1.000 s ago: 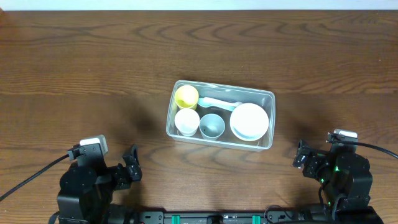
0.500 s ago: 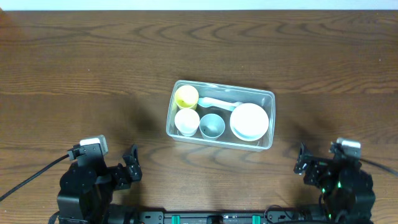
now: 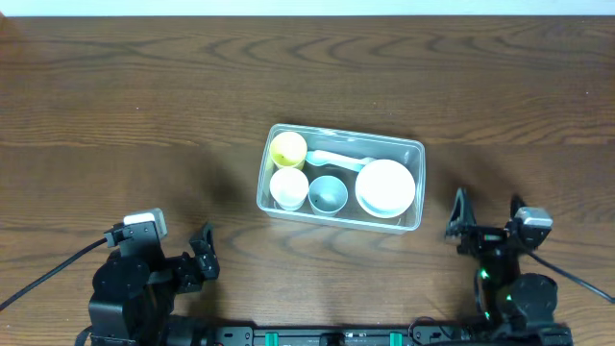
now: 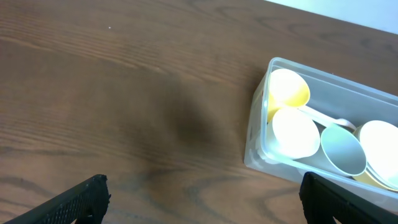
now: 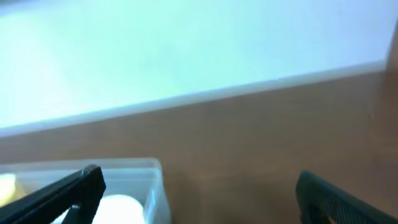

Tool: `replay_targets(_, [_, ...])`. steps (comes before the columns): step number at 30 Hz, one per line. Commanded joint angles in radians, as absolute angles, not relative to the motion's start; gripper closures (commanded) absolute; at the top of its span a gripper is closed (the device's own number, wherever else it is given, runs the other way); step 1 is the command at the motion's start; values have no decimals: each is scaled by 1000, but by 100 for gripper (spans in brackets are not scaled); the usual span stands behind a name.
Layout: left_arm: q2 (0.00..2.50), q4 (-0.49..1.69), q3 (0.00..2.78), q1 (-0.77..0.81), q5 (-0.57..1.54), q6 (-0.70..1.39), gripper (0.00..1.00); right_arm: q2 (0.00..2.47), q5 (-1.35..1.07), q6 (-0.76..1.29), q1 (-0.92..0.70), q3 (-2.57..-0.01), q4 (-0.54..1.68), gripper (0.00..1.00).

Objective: Pack container

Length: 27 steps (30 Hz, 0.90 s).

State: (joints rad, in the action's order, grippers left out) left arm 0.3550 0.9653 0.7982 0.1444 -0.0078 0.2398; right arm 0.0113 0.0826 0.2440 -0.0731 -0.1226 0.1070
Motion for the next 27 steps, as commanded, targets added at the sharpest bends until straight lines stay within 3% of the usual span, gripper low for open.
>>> replay_targets(1, [351,963,797,144,-19,249,2,4,80,212,-83,1,-85,1])
replay_targets(5, [351,963,797,144,-19,249,2,5,70,109,-84,-6,-72,1])
replay_targets(9, [351,963,797,144,-19,249,2,5,51,125,-84,-6,80,1])
replay_targets(27, [351,963,797,144,-19,249,2,7,52,126,-84,-6,70,1])
